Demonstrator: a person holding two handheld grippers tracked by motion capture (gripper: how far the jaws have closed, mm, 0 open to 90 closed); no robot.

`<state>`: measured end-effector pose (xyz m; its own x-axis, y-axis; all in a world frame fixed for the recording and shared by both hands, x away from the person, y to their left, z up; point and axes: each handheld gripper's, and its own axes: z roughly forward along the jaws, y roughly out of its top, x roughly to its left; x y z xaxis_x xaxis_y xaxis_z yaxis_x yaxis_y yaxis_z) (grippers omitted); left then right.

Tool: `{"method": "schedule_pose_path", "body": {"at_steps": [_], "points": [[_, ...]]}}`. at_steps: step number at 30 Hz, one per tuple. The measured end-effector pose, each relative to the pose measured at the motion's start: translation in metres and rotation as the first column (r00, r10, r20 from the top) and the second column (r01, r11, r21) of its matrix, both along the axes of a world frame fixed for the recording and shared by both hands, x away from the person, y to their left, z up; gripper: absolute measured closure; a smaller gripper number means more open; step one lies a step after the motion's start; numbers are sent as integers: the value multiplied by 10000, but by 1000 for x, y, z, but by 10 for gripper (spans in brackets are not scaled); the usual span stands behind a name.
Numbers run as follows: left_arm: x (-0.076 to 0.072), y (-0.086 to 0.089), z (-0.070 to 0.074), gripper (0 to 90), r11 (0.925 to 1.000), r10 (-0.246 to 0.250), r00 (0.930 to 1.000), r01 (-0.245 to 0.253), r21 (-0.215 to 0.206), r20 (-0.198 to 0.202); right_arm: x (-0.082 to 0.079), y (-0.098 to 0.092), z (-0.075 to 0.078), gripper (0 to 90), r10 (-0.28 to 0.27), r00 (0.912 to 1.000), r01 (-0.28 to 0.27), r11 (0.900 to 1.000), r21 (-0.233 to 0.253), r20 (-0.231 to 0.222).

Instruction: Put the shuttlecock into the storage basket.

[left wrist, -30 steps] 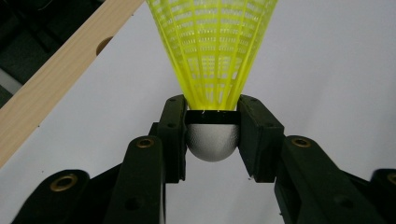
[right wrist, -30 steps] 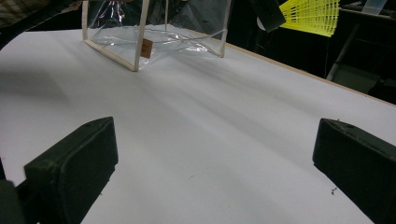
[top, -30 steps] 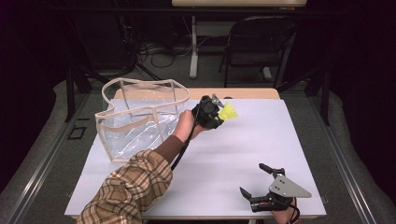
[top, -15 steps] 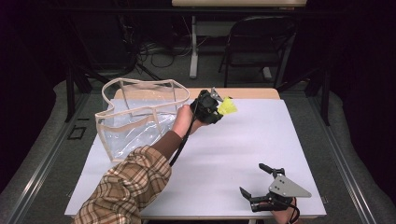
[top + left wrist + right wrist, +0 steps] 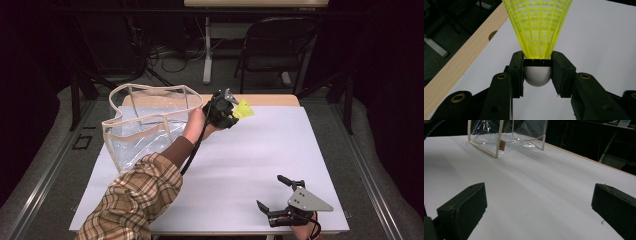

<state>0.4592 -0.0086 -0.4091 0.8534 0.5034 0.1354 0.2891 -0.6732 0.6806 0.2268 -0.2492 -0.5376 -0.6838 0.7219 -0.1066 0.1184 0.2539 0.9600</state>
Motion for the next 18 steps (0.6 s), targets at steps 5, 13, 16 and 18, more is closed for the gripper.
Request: {"method": "schedule_pose_path", "body": {"at_steps": [5,13,16,18], "points": [[0,1,5,648,10000,6,9999,-6,-27,102,0,0,0,0,14,10000,-14,10000,-39,37],[1,2,13,648,10000,14,9998,-14,-17,217,0,0,0,0,5,10000,-5,10000,-28,-5],[1,2,16,648,10000,11,9997,-10,-37,258,0,0,0,0,4,10000,-4,10000,-20,-15],[1,2,17,648,10000,27,9997,-27,-21,258,0,0,0,0,7,10000,-7,10000,-20,-4]]}}
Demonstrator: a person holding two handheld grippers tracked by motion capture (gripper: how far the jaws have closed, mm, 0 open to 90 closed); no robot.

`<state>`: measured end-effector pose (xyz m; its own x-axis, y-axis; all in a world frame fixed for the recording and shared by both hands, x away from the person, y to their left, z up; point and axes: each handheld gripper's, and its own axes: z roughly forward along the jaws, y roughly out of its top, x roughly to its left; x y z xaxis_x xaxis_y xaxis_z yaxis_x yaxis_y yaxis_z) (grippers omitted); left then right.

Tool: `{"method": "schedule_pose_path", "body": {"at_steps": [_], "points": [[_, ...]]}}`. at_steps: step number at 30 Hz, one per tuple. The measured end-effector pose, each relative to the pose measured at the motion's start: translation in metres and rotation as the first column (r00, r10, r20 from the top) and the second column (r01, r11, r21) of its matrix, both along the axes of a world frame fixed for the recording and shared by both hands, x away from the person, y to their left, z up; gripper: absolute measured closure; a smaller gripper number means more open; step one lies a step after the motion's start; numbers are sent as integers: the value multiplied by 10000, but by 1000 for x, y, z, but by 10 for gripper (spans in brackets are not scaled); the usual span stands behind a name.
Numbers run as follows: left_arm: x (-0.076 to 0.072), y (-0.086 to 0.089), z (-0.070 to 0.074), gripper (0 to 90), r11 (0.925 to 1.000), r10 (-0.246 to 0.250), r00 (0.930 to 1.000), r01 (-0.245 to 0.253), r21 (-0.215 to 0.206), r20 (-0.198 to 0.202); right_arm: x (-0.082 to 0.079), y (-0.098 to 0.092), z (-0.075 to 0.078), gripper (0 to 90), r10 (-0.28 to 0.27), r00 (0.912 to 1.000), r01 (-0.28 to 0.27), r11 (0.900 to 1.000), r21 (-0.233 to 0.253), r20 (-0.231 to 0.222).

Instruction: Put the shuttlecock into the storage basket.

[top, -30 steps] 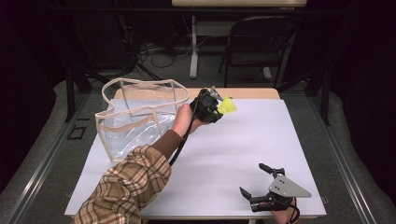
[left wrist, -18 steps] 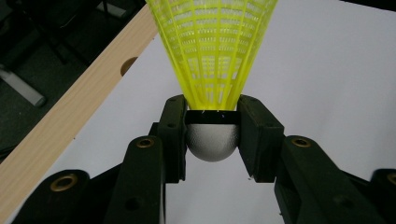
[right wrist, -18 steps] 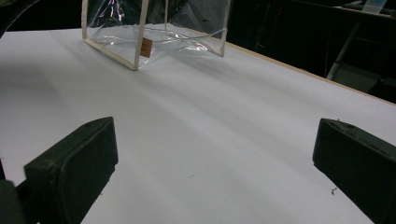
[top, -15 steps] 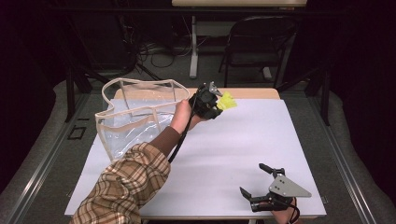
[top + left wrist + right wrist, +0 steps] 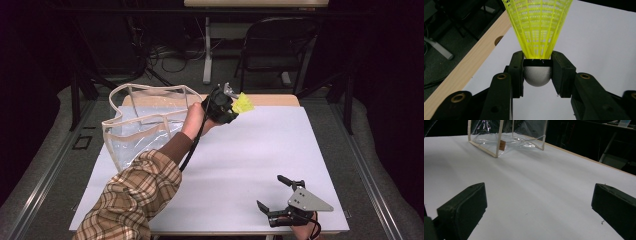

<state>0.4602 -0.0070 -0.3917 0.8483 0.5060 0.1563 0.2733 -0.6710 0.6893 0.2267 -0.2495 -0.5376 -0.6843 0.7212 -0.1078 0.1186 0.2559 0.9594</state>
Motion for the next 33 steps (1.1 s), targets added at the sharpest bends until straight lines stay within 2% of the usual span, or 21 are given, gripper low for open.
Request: {"method": "schedule_pose_path", "body": {"at_steps": [20,33], "points": [[4,5,19,648,9999,127,9996,-125,-66,265,0,0,0,0,12,10000,-12,10000,-25,-18],[4,10,37,648,9998,175,9982,-174,-18,577,0,0,0,0,32,10000,-32,10000,-56,-13]]}}
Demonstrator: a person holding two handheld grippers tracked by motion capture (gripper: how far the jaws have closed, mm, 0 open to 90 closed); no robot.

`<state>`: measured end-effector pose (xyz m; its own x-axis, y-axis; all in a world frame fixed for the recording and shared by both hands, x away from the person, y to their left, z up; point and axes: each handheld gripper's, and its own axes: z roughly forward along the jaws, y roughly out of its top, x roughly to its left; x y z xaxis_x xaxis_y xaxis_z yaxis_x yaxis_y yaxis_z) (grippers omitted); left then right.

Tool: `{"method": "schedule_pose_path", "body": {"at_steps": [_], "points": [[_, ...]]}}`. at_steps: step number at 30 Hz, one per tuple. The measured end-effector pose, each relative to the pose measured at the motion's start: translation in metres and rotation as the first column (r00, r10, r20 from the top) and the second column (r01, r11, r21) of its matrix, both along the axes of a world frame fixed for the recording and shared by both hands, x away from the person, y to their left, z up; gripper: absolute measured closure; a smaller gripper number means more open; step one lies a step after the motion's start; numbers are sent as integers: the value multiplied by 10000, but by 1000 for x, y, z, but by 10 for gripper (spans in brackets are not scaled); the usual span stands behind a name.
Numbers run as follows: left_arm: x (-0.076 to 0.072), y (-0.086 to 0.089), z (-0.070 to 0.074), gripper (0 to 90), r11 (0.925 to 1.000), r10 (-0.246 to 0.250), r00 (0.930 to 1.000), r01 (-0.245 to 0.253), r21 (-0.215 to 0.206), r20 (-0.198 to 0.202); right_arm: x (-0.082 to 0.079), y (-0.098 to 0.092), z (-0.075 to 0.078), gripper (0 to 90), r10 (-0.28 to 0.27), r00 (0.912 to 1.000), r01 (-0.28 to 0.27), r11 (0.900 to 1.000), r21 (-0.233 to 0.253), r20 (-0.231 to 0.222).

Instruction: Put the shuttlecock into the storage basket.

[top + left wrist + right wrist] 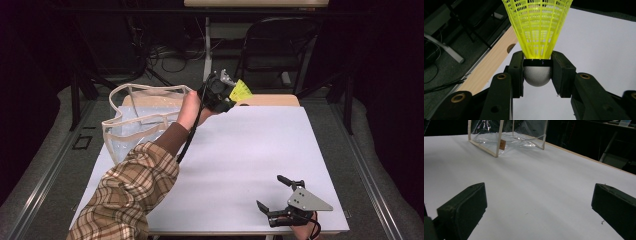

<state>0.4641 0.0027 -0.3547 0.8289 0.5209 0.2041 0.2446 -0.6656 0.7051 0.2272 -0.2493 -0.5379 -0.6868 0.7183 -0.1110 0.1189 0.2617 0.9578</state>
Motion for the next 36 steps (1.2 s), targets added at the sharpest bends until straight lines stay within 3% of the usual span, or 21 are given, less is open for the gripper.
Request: {"method": "schedule_pose_path", "body": {"at_steps": [25,36], "points": [[4,14,27,648,9993,355,9985,-349,-139,426,0,0,0,0,8,10000,-8,10000,-10,-11],[4,31,37,648,9975,681,9960,-669,-233,570,0,0,0,0,14,10000,-15,10000,-37,-23]]}}
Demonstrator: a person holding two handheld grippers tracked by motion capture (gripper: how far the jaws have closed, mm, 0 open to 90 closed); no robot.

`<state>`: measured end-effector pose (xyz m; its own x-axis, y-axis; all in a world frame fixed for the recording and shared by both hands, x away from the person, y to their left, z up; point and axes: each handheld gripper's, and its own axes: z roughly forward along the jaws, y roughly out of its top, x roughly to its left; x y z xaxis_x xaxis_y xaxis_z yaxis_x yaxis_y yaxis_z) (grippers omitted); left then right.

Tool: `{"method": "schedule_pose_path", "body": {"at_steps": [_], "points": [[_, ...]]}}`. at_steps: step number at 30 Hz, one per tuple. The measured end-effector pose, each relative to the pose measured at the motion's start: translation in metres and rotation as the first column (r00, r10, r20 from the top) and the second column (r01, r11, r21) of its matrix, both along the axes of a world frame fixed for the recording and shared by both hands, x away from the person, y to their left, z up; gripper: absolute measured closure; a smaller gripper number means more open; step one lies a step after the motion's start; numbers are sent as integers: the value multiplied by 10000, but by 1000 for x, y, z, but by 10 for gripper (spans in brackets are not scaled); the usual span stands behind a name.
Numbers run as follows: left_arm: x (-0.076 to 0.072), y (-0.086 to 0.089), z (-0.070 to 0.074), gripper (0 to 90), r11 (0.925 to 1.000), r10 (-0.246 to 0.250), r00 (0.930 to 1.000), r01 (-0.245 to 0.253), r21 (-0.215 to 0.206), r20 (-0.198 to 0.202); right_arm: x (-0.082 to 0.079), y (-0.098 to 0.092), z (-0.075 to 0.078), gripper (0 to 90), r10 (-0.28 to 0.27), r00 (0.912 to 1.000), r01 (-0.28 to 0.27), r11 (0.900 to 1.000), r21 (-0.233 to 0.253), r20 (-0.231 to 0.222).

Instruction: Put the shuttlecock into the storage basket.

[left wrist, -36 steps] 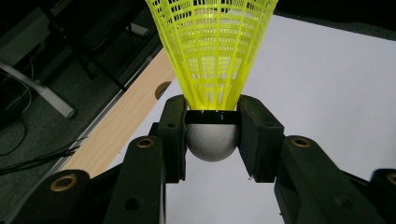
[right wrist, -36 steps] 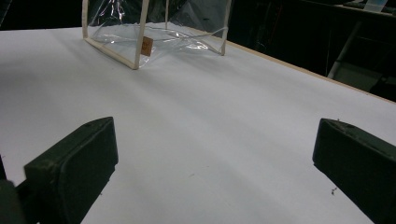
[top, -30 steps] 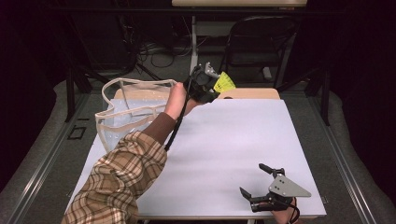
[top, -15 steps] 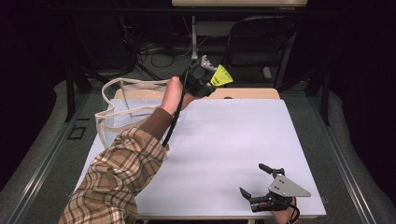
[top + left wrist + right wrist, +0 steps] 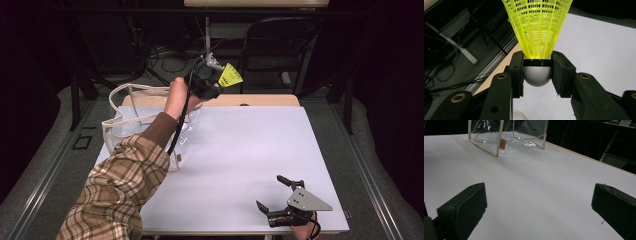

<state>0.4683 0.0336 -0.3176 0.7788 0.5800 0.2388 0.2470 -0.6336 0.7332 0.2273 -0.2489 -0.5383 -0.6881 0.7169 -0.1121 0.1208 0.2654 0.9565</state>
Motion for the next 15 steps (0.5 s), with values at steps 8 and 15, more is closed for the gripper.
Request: {"method": "schedule_pose_path", "body": {"at_steps": [8,15], "points": [[0,13,6,648,9998,182,9998,-182,-8,92,0,0,0,0,7,10000,-7,10000,-14,-1],[1,25,9,648,9989,446,9989,-444,-143,144,0,0,0,0,13,10000,-13,10000,-39,-24]]}}
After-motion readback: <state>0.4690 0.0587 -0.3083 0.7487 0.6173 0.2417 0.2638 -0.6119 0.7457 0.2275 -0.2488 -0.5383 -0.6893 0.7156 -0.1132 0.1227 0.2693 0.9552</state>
